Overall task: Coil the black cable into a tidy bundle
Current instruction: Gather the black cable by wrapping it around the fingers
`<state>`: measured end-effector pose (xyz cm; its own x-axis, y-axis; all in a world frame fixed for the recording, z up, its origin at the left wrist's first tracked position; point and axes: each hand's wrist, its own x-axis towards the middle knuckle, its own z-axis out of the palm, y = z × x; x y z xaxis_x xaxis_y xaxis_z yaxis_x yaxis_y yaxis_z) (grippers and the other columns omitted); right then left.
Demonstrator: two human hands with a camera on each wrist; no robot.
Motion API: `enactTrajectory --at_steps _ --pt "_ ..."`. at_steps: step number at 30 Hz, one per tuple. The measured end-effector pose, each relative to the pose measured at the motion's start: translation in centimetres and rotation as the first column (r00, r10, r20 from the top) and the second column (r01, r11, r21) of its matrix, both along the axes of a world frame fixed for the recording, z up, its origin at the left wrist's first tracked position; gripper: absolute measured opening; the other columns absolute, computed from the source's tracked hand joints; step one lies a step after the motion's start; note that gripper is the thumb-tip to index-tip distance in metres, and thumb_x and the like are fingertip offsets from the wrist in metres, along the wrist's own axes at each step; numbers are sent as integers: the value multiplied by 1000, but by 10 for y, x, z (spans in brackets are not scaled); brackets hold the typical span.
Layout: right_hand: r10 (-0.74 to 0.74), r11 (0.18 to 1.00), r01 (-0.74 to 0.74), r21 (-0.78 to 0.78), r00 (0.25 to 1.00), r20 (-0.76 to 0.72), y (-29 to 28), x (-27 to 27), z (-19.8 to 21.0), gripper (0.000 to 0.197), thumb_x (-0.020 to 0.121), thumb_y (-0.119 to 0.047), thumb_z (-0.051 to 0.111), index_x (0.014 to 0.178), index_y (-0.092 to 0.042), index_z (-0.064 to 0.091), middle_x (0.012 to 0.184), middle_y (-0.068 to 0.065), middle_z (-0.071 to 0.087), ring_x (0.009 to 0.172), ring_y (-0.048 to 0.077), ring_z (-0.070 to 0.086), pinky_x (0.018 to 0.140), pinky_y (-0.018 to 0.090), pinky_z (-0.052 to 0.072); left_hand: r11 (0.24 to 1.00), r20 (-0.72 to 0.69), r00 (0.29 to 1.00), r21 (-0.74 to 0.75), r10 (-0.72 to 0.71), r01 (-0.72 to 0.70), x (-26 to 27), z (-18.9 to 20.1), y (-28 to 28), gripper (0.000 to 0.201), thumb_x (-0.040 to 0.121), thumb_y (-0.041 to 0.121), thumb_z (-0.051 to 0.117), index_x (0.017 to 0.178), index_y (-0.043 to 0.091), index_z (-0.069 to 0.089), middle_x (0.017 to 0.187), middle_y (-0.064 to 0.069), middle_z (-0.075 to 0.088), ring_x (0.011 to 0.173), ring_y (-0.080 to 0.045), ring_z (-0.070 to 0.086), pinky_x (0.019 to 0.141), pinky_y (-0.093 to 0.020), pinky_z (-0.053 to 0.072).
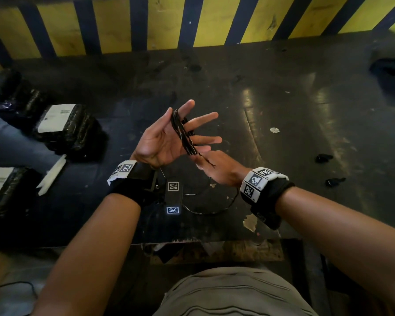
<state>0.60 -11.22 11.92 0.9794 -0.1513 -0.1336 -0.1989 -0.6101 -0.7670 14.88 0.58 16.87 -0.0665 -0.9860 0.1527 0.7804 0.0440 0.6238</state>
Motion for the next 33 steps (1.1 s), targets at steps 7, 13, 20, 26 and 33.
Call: enactTrajectory --at_steps 7,13,20,26,33 --pt "-3 993 9 116 999 -54 17 -5 -5 54 104 -56 29 68 -19 45 58 -3 48 51 11 44 61 33 41 954 126 960 134 251 -267 19 -17 -4 49 102 47 27 137 31 57 163 -23 20 138 -61 29 107 -57 43" --pt "145 971 -183 -151 961 -234 15 -4 16 39 104 -40 35 73 -24 52 68 -5 57 62 11 56 66 34 42 860 350 930 436 109 -265 31 -48 6 48 103 45 34 144 29 52 161 -14 30 131 -52 47 107 -59 43" --pt "224 850 -344 -399 921 -318 2 7 68 31 102 -35 39 78 -26 57 75 -9 57 68 12 58 60 30 41 766 466 882 591 -67 -254 31 -61 16 49 102 43 44 143 19 53 151 -16 44 129 -43 52 107 -59 43" --pt "221 750 -319 -579 947 -234 -14 20 101 20 92 -41 56 91 -29 73 84 -7 69 78 21 66 67 33 54 733 440 873 661 -210 -157 14 -67 20 49 97 38 53 140 16 53 151 -11 48 128 -49 52 109 -62 39" --pt "96 822 -113 -559 994 -59 -34 34 105 15 79 -49 73 89 -39 76 86 -18 71 86 14 66 68 30 49 786 330 902 618 -277 16 -3 -64 26 55 91 48 60 142 28 56 160 -10 36 133 -53 45 115 -63 30"
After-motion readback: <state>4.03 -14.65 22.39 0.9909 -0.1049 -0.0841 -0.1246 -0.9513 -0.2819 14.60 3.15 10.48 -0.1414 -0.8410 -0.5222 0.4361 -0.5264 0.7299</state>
